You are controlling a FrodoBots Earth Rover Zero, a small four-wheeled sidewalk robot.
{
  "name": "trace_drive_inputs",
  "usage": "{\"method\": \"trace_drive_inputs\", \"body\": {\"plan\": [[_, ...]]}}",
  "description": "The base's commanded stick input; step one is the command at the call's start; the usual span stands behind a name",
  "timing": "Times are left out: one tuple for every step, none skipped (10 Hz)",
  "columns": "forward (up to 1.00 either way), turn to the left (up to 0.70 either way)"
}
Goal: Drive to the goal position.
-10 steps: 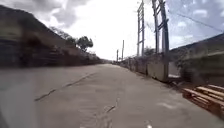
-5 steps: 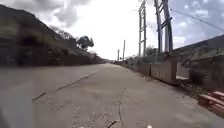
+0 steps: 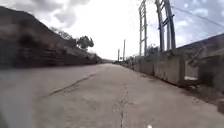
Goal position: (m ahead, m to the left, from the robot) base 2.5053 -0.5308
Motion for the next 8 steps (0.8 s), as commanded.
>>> {"method": "trace_drive_inputs", "body": {"plan": [[0.7, 0.0], [0.7, 0.0], [0.7, 0.0], [0.7, 0.0], [0.7, 0.0], [0.7, 0.0], [0.7, 0.0], [0.7, 0.0]]}}
